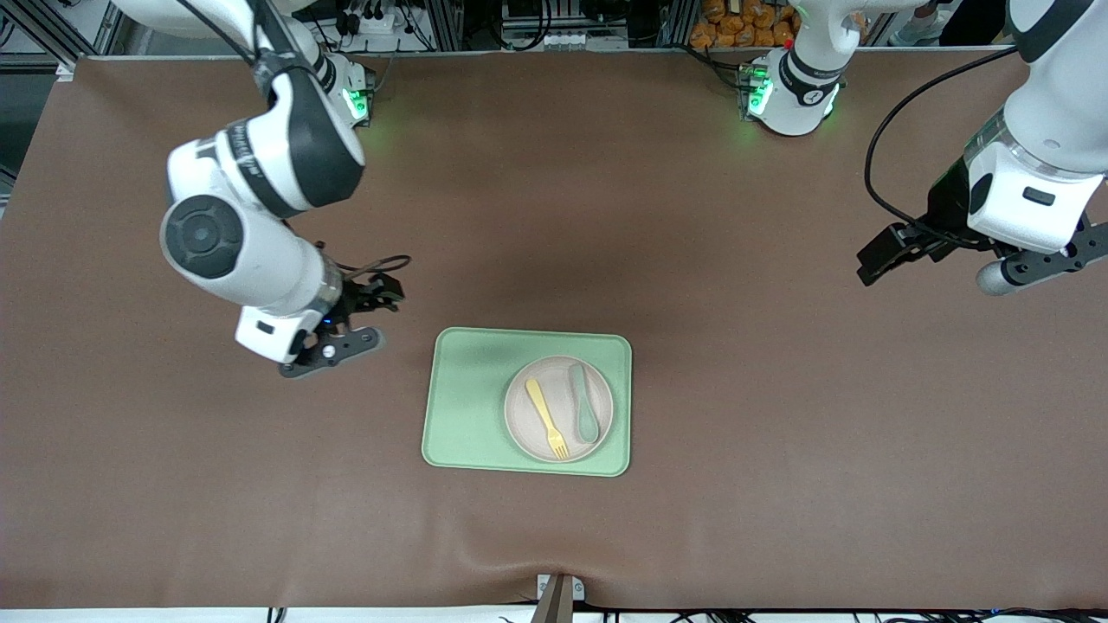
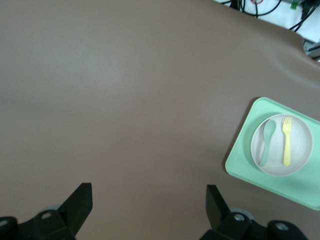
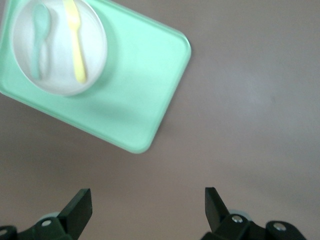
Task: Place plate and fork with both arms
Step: 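Lower the right gripper over the yellow fork on the plate, then grasp the yellow fork with the right gripper and lift it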
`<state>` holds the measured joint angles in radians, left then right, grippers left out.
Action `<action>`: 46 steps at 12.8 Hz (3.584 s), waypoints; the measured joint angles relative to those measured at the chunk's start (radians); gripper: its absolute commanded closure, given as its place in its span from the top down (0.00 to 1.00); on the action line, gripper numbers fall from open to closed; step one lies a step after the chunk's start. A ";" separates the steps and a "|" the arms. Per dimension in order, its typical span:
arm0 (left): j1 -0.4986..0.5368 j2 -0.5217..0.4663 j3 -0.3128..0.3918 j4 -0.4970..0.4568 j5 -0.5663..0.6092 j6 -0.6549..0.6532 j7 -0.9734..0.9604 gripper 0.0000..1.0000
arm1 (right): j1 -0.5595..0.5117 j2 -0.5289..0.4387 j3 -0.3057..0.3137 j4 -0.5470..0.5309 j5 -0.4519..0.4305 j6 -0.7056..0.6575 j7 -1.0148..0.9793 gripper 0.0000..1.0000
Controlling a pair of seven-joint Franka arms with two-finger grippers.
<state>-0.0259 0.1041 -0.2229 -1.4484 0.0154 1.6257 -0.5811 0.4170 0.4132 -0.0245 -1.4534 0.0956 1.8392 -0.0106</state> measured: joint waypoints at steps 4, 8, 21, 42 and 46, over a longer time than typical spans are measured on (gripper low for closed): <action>0.034 -0.024 0.002 -0.001 0.000 -0.028 0.113 1.00 | 0.059 0.154 0.000 0.062 0.000 0.233 0.000 1.00; 0.020 -0.054 0.089 -0.007 0.000 -0.045 0.326 1.00 | 0.106 0.296 0.000 0.132 0.000 0.422 -0.008 1.00; -0.003 -0.064 0.123 -0.016 0.000 -0.052 0.354 1.00 | 0.218 0.516 0.005 0.206 0.000 0.630 0.057 1.00; 0.000 -0.065 0.129 -0.017 0.000 -0.045 0.354 1.00 | 0.239 0.581 0.000 0.206 0.002 0.694 0.101 0.30; 0.000 -0.065 0.129 -0.017 0.000 -0.045 0.354 1.00 | 0.234 0.583 -0.007 0.206 0.002 0.695 0.101 0.00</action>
<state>-0.0261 0.0394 -0.0941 -1.4656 0.0153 1.5806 -0.2268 0.6515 0.9964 -0.0314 -1.2471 0.0971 2.5338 0.0906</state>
